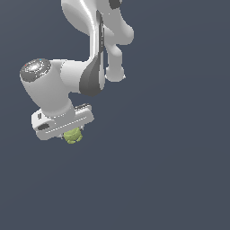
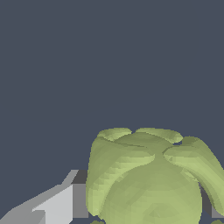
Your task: Pick up the object and move it to a goal position.
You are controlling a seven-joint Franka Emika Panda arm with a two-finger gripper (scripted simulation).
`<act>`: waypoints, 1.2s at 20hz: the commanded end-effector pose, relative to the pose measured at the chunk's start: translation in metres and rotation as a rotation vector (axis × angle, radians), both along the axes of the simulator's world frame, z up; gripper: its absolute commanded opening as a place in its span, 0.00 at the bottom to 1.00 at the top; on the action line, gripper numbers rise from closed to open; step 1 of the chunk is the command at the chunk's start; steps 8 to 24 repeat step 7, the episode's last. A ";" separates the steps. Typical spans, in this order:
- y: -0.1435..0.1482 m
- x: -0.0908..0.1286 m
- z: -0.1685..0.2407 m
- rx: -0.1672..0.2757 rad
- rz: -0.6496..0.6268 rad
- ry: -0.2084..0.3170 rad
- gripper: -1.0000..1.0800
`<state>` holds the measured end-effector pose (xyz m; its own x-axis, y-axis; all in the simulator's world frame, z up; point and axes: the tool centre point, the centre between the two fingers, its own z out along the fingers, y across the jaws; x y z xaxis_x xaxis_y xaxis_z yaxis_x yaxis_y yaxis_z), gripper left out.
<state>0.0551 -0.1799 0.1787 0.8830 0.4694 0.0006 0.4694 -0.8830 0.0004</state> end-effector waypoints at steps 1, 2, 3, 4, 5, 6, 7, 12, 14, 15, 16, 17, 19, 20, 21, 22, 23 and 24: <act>-0.006 0.002 0.004 0.000 0.001 0.001 0.00; -0.007 0.002 0.005 0.000 0.001 0.001 0.00; -0.008 0.003 0.005 0.000 0.001 0.001 0.00; -0.008 0.003 0.005 0.000 0.001 0.001 0.00; -0.008 0.003 0.005 0.000 0.001 0.001 0.00; -0.007 0.003 0.005 0.000 0.001 0.001 0.00; -0.007 0.003 0.005 0.000 0.001 0.001 0.00; -0.007 0.003 0.005 0.000 0.001 0.001 0.00; -0.007 0.003 0.005 0.000 0.001 0.001 0.00; -0.007 0.003 0.005 0.000 0.001 0.001 0.00; -0.007 0.003 0.005 0.000 0.001 0.001 0.00; -0.007 0.003 0.005 0.000 0.001 0.001 0.00; -0.007 0.003 0.005 0.000 0.001 0.001 0.00; -0.007 0.003 0.005 0.000 0.001 0.001 0.00; -0.007 0.003 0.005 0.000 0.001 0.001 0.00; -0.007 0.003 0.005 0.000 0.001 0.001 0.00; -0.007 0.003 0.005 0.000 0.001 0.001 0.00; -0.007 0.003 0.005 0.000 0.001 0.001 0.00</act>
